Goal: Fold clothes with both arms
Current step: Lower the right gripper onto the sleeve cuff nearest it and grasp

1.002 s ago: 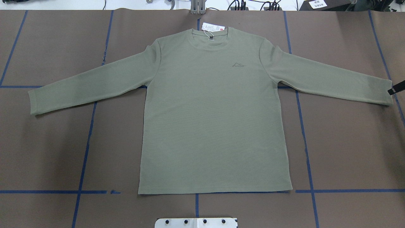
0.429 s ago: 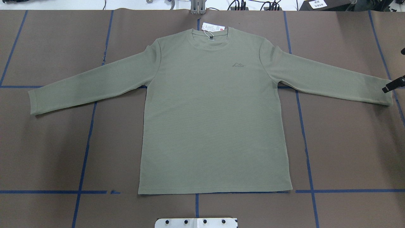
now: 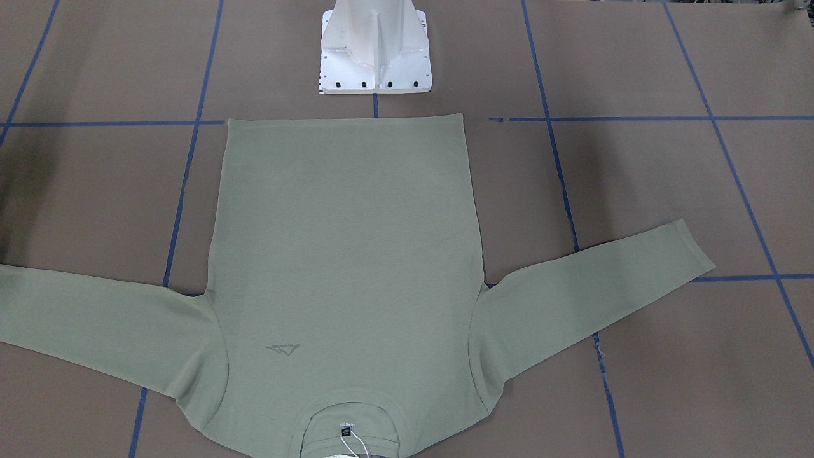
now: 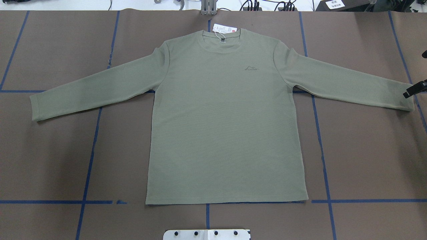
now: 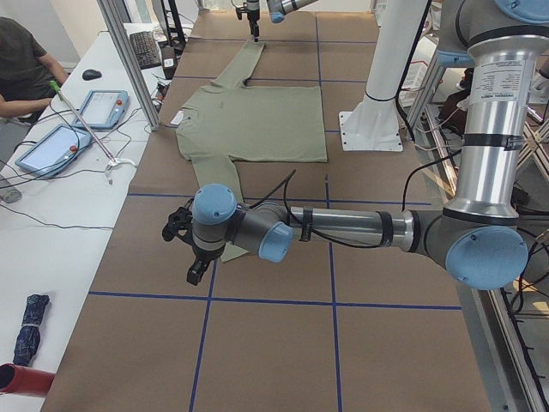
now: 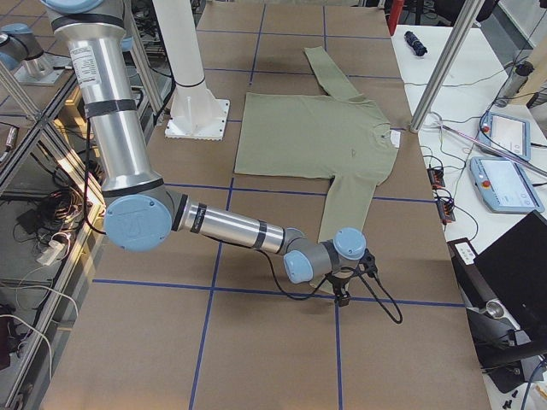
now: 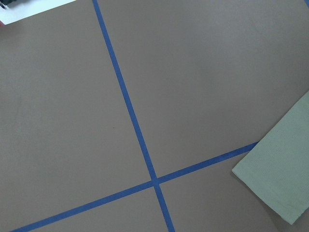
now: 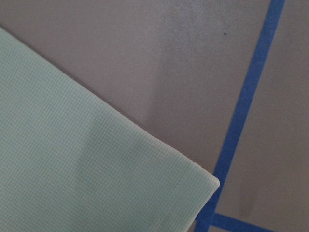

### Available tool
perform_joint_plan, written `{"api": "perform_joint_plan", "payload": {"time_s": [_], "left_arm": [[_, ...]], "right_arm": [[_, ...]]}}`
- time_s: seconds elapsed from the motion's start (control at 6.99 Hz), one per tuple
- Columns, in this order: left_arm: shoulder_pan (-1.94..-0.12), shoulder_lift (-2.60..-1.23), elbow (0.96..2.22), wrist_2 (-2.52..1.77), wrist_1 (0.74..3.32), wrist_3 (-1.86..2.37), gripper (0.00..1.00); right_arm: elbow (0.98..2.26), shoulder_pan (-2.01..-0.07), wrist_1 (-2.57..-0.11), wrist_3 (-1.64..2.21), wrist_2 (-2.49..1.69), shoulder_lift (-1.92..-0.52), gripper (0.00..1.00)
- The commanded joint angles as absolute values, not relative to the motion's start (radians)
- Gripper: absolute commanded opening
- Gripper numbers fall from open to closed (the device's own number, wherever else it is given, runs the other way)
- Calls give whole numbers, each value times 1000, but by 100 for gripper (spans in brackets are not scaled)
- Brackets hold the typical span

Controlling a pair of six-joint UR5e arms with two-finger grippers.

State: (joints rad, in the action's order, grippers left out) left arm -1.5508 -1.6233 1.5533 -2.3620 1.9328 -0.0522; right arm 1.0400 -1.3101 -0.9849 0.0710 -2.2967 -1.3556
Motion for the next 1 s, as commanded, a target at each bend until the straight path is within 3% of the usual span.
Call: {"api": "perform_joint_plan", "payload": {"time_s": [0.0, 0.86], "left_arm": [[-1551, -1626, 1552, -2361, 1931, -54, 100], [-1551, -1628, 1555, -2362, 1931, -52, 100]], "right_arm": [[1032, -1310, -985, 74, -2302, -1356, 100], [1029, -1287, -988, 74, -2306, -1359, 98]]}}
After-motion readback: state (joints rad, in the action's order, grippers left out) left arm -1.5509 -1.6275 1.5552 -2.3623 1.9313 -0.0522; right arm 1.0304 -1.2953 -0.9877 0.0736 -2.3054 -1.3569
